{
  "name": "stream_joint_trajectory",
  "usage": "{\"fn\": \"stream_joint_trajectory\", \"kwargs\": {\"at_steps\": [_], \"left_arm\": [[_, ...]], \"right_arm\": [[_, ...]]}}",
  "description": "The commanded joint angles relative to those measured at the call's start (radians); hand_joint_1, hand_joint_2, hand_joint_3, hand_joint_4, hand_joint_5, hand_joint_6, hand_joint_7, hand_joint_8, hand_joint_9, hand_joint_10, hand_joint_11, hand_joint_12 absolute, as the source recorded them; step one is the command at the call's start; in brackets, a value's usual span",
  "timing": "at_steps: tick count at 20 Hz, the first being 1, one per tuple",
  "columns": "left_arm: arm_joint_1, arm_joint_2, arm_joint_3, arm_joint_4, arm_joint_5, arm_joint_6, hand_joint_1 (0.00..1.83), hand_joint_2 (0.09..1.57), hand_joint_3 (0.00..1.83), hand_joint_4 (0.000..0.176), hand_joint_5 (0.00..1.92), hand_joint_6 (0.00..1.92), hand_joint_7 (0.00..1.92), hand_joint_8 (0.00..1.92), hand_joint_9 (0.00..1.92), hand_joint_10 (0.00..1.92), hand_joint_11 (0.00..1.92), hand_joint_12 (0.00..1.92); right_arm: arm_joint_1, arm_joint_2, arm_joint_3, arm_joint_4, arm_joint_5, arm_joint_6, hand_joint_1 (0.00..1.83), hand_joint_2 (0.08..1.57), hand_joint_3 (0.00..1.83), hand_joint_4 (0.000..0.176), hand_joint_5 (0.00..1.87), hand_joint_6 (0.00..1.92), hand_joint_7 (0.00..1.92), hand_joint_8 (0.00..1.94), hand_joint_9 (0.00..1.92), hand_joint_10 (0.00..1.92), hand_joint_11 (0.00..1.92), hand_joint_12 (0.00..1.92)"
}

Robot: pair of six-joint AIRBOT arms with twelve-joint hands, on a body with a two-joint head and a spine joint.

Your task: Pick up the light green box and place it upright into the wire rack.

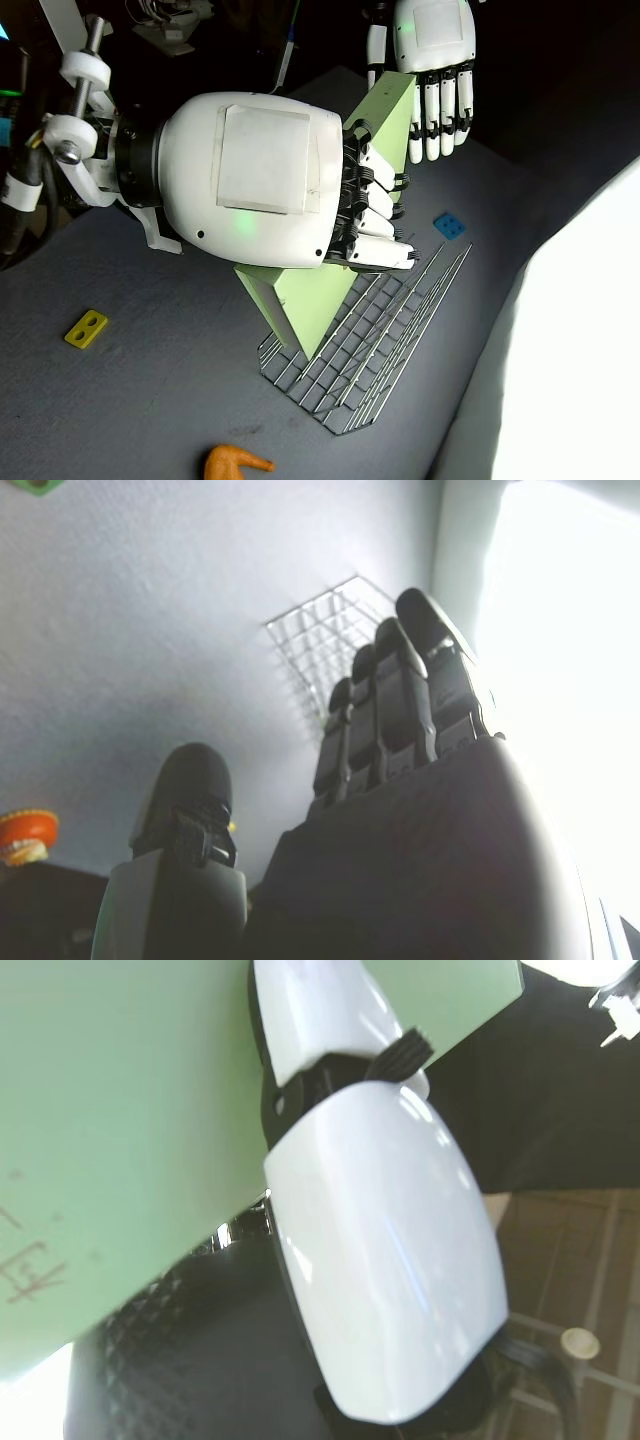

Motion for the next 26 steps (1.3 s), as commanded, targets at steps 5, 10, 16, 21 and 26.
{"fn": "stream_joint_trajectory", "kwargs": {"at_steps": [5,10,16,21,26], "left_arm": [[-0.01,-0.003,0.005,0.009,0.082,0.001,0.24,1.37,0.0,0.0,0.1,0.01,0.17,0.0,0.2,0.0,0.0,0.8],[-0.009,-0.006,0.007,0.009,0.082,0.001,0.21,1.38,0.0,0.0,0.08,0.0,0.16,0.0,0.2,0.0,0.0,0.78],[-0.009,-0.006,0.007,0.009,0.082,0.001,0.23,1.37,0.0,0.0,0.09,0.0,0.16,0.0,0.2,0.0,0.0,0.8],[-0.009,-0.006,0.006,0.009,0.082,0.001,0.24,1.37,0.0,0.0,0.08,0.0,0.16,0.0,0.2,0.0,0.0,0.79],[-0.009,-0.006,0.005,0.009,0.082,0.001,0.24,1.37,0.0,0.0,0.08,0.01,0.15,0.0,0.19,0.0,0.0,0.79]], "right_arm": [[0.003,0.005,0.002,-0.002,0.091,-0.004,1.22,1.17,0.0,0.0,0.87,1.0,0.9,1.34,0.72,1.39,0.38,1.87],[-0.018,-0.007,0.013,-0.002,0.112,-0.034,1.21,1.17,0.0,0.0,0.88,1.0,0.9,1.31,0.75,1.34,0.38,1.84],[-0.041,-0.037,0.069,-0.002,0.125,-0.033,1.22,1.16,0.0,0.0,0.88,1.01,0.93,1.25,0.8,1.29,0.38,1.83],[-0.047,-0.056,0.095,-0.002,0.144,-0.031,1.21,1.17,0.0,0.0,0.87,1.04,0.92,1.26,0.79,1.3,0.38,1.85],[-0.066,-0.08,0.123,-0.003,0.153,-0.032,1.22,1.16,0.0,0.0,0.89,1.0,0.93,1.25,0.81,1.27,0.4,1.82]]}}
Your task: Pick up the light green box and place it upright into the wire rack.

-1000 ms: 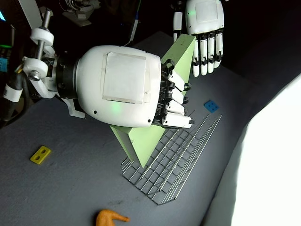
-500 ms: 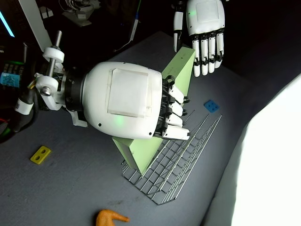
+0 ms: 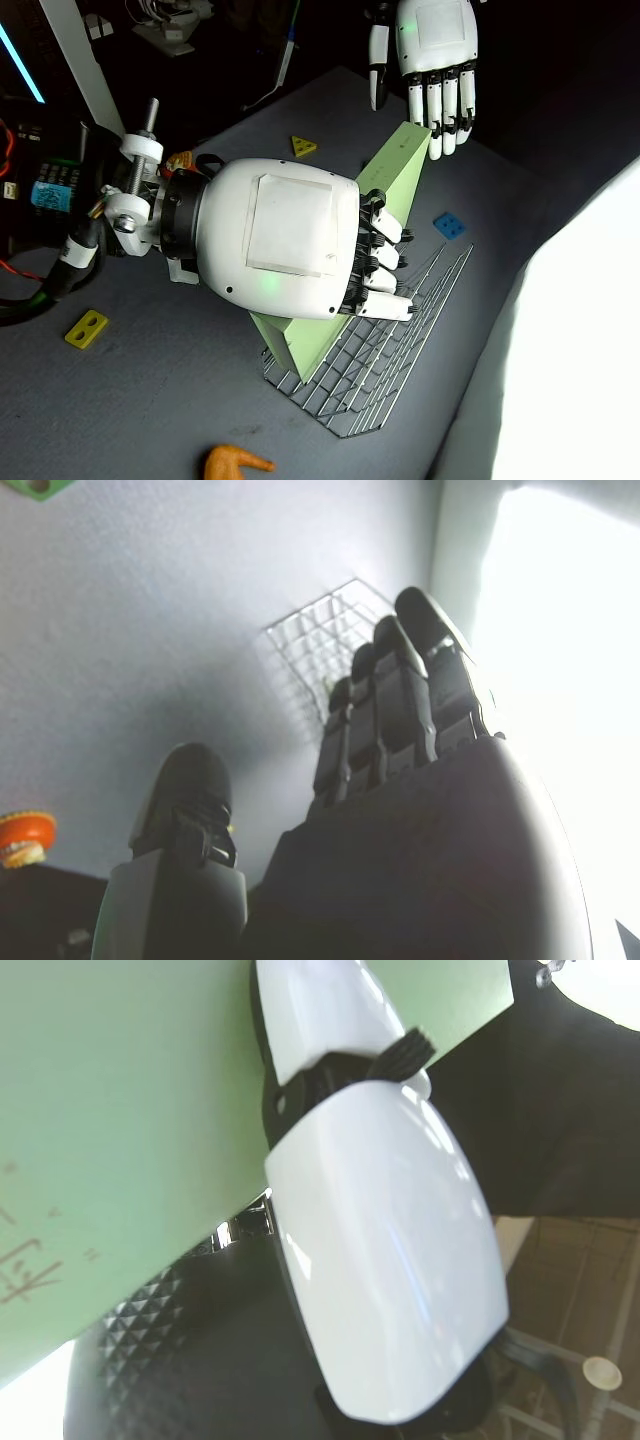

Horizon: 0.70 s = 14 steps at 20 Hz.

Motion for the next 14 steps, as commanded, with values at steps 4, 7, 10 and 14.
{"fn": "stream_joint_trajectory", "kwargs": {"at_steps": [4,7,10,14], "left_arm": [[-0.009,-0.004,-0.002,0.008,0.082,0.001,0.19,1.38,0.0,0.0,0.07,0.0,0.14,0.0,0.19,0.01,0.0,0.79],[-0.009,-0.004,-0.002,0.008,0.082,0.001,0.22,1.37,0.0,0.0,0.09,0.01,0.16,0.0,0.2,0.01,0.0,0.8],[-0.009,-0.004,-0.003,0.008,0.082,0.001,0.2,1.38,0.0,0.0,0.06,0.0,0.14,0.0,0.18,0.0,0.0,0.78],[-0.009,-0.004,-0.004,0.008,0.082,0.001,0.23,1.37,0.0,0.0,0.09,0.01,0.16,0.0,0.21,0.0,0.0,0.84]], "right_arm": [[-0.013,-0.005,0.013,-0.015,0.107,0.004,1.21,1.17,0.0,0.0,0.86,1.05,0.93,1.24,0.82,1.26,0.39,1.81],[-0.035,-0.015,0.021,-0.015,0.107,0.003,1.21,1.17,0.0,0.0,0.86,1.04,0.92,1.27,0.81,1.28,0.39,1.83],[-0.064,-0.026,0.029,-0.017,0.107,0.001,1.21,1.17,0.0,0.0,0.88,1.01,0.91,1.29,0.79,1.31,0.38,1.84],[-0.092,-0.037,0.055,-0.018,0.107,0.001,1.22,1.16,0.0,0.0,0.88,0.99,0.93,1.27,0.8,1.31,0.38,1.83]]}}
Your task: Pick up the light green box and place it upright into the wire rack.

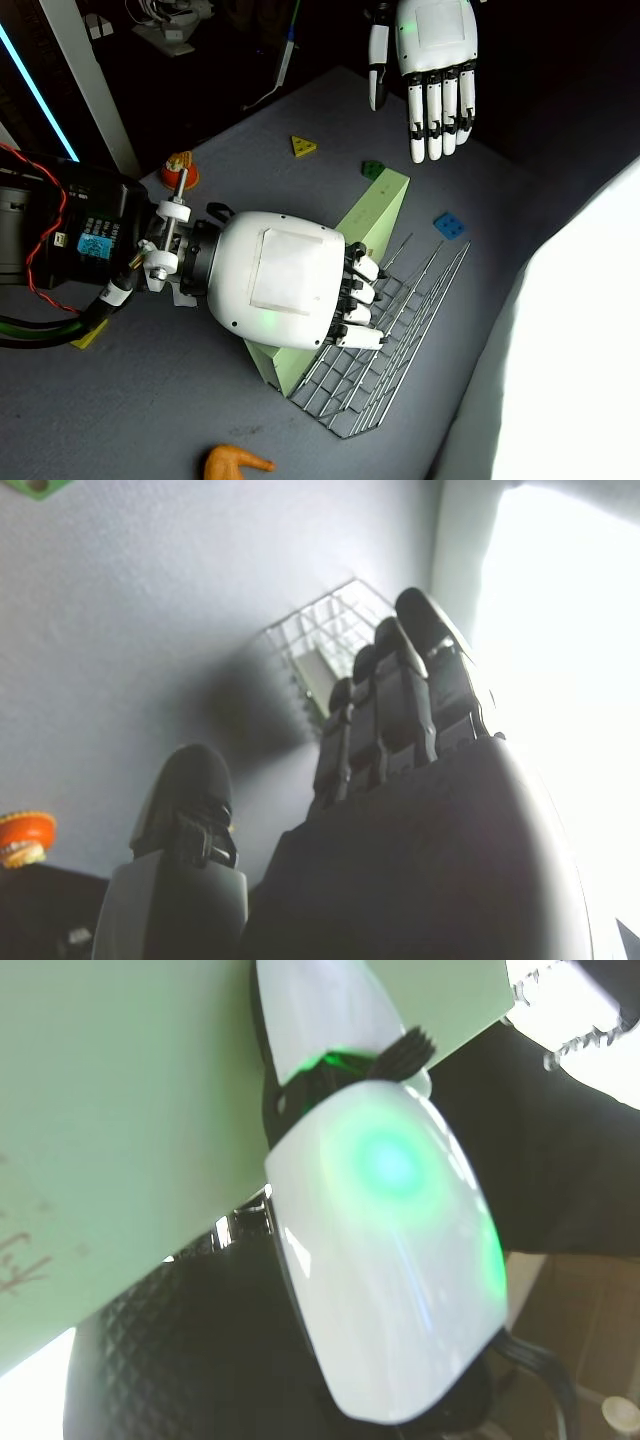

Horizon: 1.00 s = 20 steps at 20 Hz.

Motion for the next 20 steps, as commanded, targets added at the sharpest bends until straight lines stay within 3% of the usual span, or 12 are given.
{"fn": "stream_joint_trajectory", "kwargs": {"at_steps": [1,6,7,11,12,13,14,17,20], "left_arm": [[-0.01,-0.004,-0.003,0.008,0.082,0.001,0.2,1.38,0.0,0.0,0.06,0.0,0.13,0.0,0.19,0.0,0.0,0.79],[-0.01,-0.004,-0.003,0.008,0.082,0.001,0.24,1.37,0.0,0.0,0.09,0.01,0.15,0.0,0.2,0.01,0.0,0.8],[-0.01,-0.004,-0.003,0.008,0.082,0.001,0.22,1.37,0.0,0.0,0.09,0.0,0.13,0.0,0.2,0.0,0.0,0.82],[-0.01,-0.004,-0.003,0.008,0.082,0.001,0.18,1.38,0.01,0.0,0.07,0.0,0.13,0.0,0.19,0.0,0.0,0.81],[-0.01,-0.004,-0.003,0.008,0.082,0.001,0.19,1.38,0.0,0.0,0.08,0.0,0.14,0.0,0.2,0.0,0.0,0.79],[-0.01,-0.004,-0.003,0.008,0.082,0.001,0.19,1.38,0.0,0.0,0.08,0.0,0.14,0.0,0.2,0.0,0.0,0.79],[-0.01,-0.004,-0.003,0.008,0.082,0.001,0.19,1.38,0.0,0.0,0.08,0.0,0.14,0.0,0.2,0.01,0.0,0.78],[-0.01,-0.004,-0.003,0.008,0.082,0.001,0.24,1.37,0.0,0.0,0.1,0.0,0.16,0.0,0.22,0.01,0.0,0.83],[-0.01,-0.004,-0.003,0.008,0.082,0.001,0.24,1.37,0.0,0.0,0.1,0.0,0.16,0.0,0.22,0.0,0.0,0.82]], "right_arm": [[0.01,0.002,0.001,-0.012,0.095,0.004,1.21,1.16,0.0,0.0,0.88,1.01,0.92,1.26,0.8,1.28,0.37,1.83],[0.01,0.0,0.0,-0.012,0.095,0.007,1.21,1.17,0.0,0.0,0.87,1.01,0.91,1.3,0.78,1.32,0.38,1.84],[0.01,-0.002,0.0,-0.012,0.097,0.01,1.19,1.19,0.0,0.0,0.79,1.13,0.88,1.32,0.71,1.31,0.38,1.85],[0.013,-0.009,0.0,-0.012,0.113,0.012,1.18,1.21,0.0,0.0,0.71,1.28,0.88,1.26,0.62,1.25,0.37,1.87],[0.013,-0.012,0.0,-0.012,0.118,0.012,1.12,1.15,0.0,0.0,0.64,0.73,0.77,0.78,0.61,1.21,0.32,1.85],[0.013,-0.015,0.0,-0.012,0.118,0.013,1.12,1.15,0.0,0.0,0.64,0.73,0.77,0.78,0.61,1.21,0.32,1.85],[0.01,-0.018,0.0,-0.012,0.118,0.013,1.1,1.13,0.0,0.0,0.73,0.28,0.84,0.32,0.61,1.13,0.31,1.84],[0.004,-0.021,0.0,-0.013,0.119,0.011,1.06,1.13,0.0,0.0,0.72,0.08,0.84,0.07,0.6,0.97,0.24,1.76],[0.008,-0.019,0.0,-0.013,0.109,0.011,1.07,1.12,0.0,0.0,0.7,0.05,0.8,0.03,0.57,0.95,0.23,1.73]]}}
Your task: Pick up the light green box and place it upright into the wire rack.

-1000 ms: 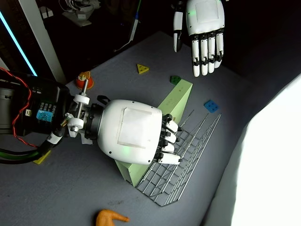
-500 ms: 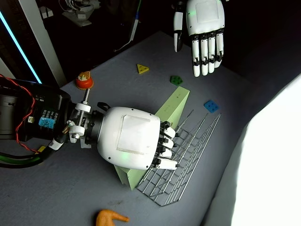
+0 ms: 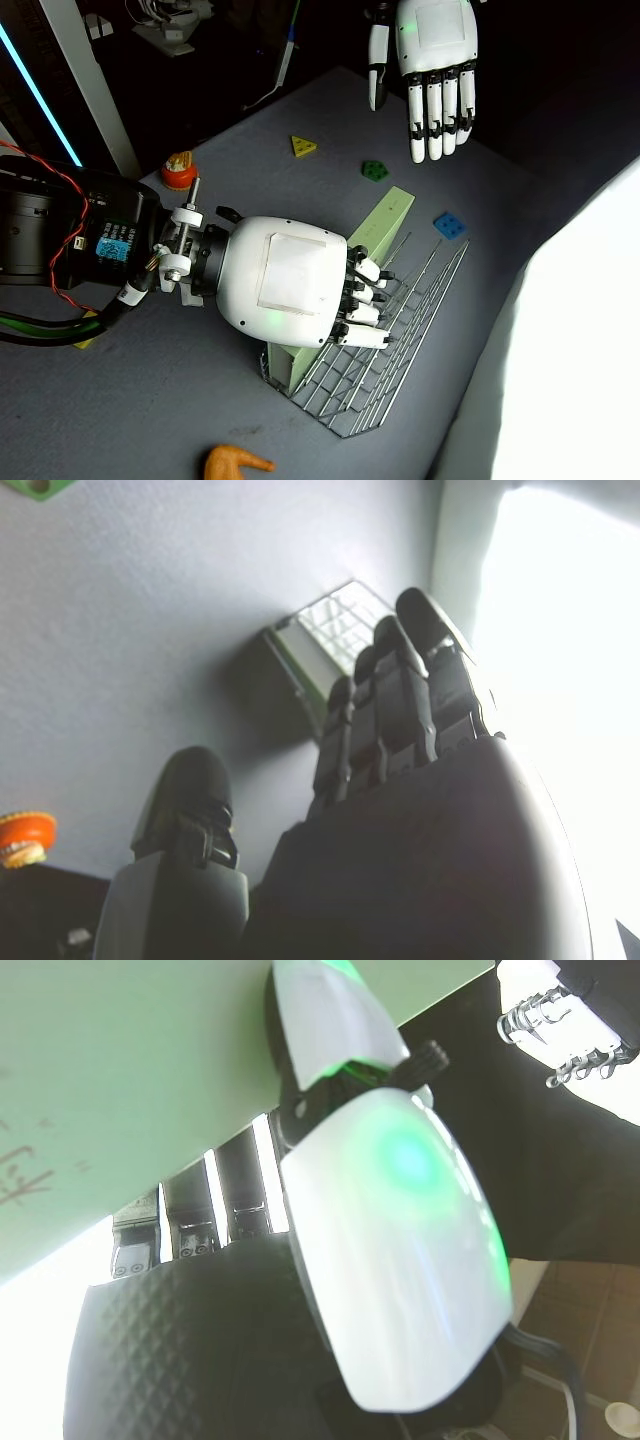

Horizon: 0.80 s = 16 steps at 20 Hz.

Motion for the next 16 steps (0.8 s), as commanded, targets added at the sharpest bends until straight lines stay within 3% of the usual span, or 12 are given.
{"fn": "stream_joint_trajectory", "kwargs": {"at_steps": [1,3,6,8,10,13,15,16], "left_arm": [[-0.01,-0.004,-0.003,0.009,0.082,0.001,0.25,1.37,0.0,0.0,0.1,0.0,0.16,0.0,0.22,0.0,0.0,0.82],[-0.01,-0.004,-0.003,0.009,0.082,0.001,0.25,1.37,0.0,0.0,0.1,0.0,0.16,0.0,0.22,0.0,0.0,0.82],[-0.01,-0.004,-0.003,0.009,0.082,0.001,0.25,1.37,0.0,0.0,0.1,0.0,0.16,0.0,0.22,0.0,0.0,0.82],[-0.01,-0.004,-0.002,0.009,0.082,0.001,0.22,1.38,0.0,0.0,0.08,0.0,0.14,0.0,0.2,0.0,0.0,0.78],[-0.01,-0.004,-0.002,0.009,0.082,0.001,0.21,1.37,0.0,0.0,0.08,0.0,0.15,0.01,0.21,0.01,0.0,0.77],[-0.011,-0.004,-0.001,0.009,0.082,0.001,0.23,1.37,0.0,0.0,0.11,0.01,0.18,0.0,0.24,0.01,0.0,0.85],[-0.011,-0.004,0.0,0.009,0.082,0.001,0.23,1.37,0.0,0.0,0.11,0.01,0.18,0.0,0.24,0.01,0.0,0.85],[-0.011,-0.004,0.0,0.009,0.082,0.001,0.23,1.37,0.0,0.0,0.11,0.0,0.18,0.0,0.23,0.0,0.0,0.83]], "right_arm": [[0.011,0.008,0.0,-0.014,0.074,0.007,1.07,1.12,0.0,0.0,0.67,0.03,0.77,0.01,0.58,0.87,0.2,1.7],[0.017,0.02,-0.007,-0.014,0.063,0.007,1.07,1.12,0.0,0.0,0.66,0.02,0.76,0.01,0.59,0.83,0.19,1.7],[0.031,0.047,-0.025,-0.013,0.051,0.006,0.99,1.07,0.0,0.0,0.34,0.0,0.44,0.0,0.44,0.39,0.03,1.52],[0.043,0.062,-0.039,-0.013,0.047,0.006,0.96,1.03,0.0,0.0,0.24,0.0,0.37,0.0,0.41,0.16,0.0,1.38],[0.058,0.08,-0.056,-0.013,0.049,0.005,0.94,1.01,0.0,0.0,0.21,0.0,0.32,0.0,0.37,0.1,0.0,1.27],[0.078,0.101,-0.07,-0.014,0.042,0.003,0.83,1.0,0.0,0.0,0.15,0.0,0.22,0.0,0.28,0.02,0.0,0.96],[0.103,0.126,-0.091,-0.027,0.029,0.002,0.8,0.99,0.0,0.0,0.16,0.0,0.23,0.0,0.28,0.02,0.0,0.97],[0.118,0.144,-0.109,-0.046,0.024,0.002,0.62,1.02,0.01,0.0,0.18,0.01,0.25,0.01,0.31,0.02,0.0,1.04]]}}
